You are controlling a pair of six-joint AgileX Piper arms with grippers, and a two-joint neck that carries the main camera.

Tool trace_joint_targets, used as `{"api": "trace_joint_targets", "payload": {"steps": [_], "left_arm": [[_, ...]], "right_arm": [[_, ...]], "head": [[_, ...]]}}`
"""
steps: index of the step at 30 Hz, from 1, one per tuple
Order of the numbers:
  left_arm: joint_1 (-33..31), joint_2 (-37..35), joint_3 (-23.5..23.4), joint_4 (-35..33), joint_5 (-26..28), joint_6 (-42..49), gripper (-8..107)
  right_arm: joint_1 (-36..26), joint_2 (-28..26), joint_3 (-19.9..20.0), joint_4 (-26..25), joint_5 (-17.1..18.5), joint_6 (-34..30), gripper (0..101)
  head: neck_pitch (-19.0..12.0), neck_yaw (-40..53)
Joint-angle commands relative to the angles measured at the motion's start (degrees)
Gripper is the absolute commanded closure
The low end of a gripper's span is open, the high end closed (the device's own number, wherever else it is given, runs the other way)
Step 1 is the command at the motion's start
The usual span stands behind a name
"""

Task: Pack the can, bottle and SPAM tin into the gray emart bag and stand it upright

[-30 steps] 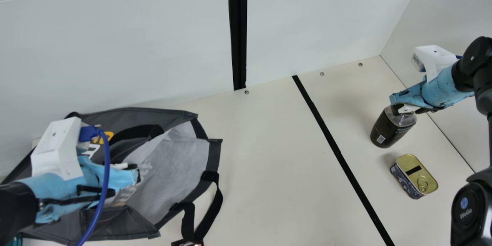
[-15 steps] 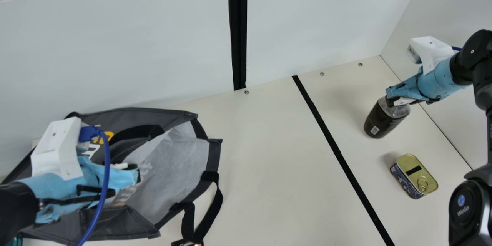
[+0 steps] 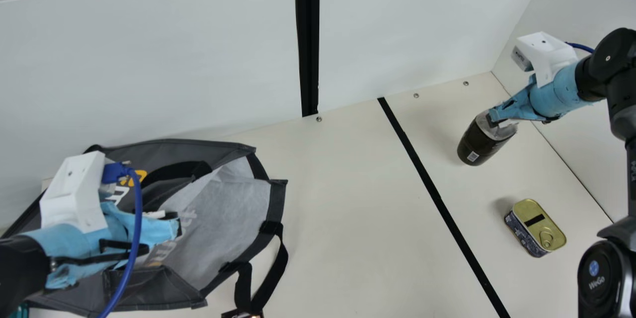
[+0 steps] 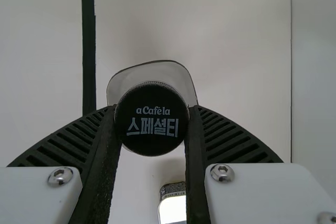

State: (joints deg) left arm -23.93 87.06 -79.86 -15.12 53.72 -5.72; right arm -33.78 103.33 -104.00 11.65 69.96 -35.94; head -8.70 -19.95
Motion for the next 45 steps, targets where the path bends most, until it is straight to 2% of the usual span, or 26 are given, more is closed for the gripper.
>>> {"api": "trace_joint_targets", "payload": {"steps": [1,23,35,45], "left_arm": [[0.00,0.00,0.00,0.00,0.00,0.00,107],[0.00,0.00,0.00,0.00,0.00,0.00,107],[0.00,0.00,0.00,0.00,0.00,0.00,107],[0.00,0.00,0.00,0.00,0.00,0.00,107]], "right_arm": [[0.59,-0.45,0.44,0.92,-0.06,-0.81,101],[12.93,-7.08,7.32,7.13,-0.06,-7.82,101],[20.45,-9.56,9.56,8.01,-0.06,-9.70,101],[25.60,-11.43,12.88,9.02,-0.06,-16.24,101]], "head": [[-1.30,-0.05],[-1.30,-0.05],[-1.30,-0.05],[-1.30,-0.05]]}}
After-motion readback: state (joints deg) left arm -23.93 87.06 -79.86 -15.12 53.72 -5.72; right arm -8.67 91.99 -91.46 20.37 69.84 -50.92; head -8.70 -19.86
